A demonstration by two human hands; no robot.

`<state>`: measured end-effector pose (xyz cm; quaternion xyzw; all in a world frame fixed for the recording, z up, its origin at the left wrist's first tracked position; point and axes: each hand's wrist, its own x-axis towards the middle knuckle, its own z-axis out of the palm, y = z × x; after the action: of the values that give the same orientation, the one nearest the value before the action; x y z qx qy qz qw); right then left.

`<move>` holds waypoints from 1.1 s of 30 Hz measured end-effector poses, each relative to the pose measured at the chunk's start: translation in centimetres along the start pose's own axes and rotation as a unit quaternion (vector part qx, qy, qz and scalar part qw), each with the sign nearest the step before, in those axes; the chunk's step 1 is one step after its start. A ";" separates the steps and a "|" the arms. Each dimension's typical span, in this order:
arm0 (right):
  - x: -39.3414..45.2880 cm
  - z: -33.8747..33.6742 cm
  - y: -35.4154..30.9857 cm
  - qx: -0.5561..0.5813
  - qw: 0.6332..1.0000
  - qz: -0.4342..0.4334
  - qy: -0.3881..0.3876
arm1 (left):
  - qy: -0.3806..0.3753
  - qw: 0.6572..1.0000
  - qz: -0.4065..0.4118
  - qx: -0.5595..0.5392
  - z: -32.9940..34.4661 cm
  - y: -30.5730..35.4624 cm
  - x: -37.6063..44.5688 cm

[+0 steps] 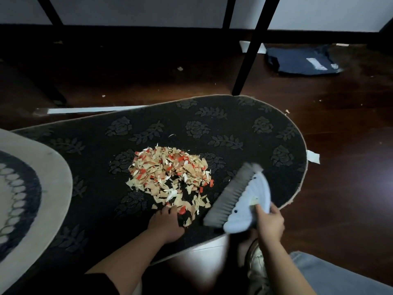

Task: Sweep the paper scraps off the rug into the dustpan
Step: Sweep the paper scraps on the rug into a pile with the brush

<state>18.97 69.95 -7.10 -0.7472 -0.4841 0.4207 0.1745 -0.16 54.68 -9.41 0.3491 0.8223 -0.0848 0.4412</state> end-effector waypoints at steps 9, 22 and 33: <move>-3.1 -0.4 -0.3 -0.033 0.995 -0.058 -0.080 | 0.020 1.000 0.004 0.007 -0.4 0.2 -0.3; -0.8 -1.3 -1.6 -0.028 0.999 -0.024 0.004 | 0.024 1.000 -0.006 0.003 -0.6 -0.6 -0.3; -7.0 1.9 -0.9 -0.034 0.992 -0.077 -0.097 | 0.047 0.999 -0.021 0.003 -1.1 -1.7 -1.0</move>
<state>15.68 64.01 -4.45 -0.6688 -0.5686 0.4599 0.1334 -1.69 53.44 -8.27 0.3370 0.8487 -0.0798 0.3997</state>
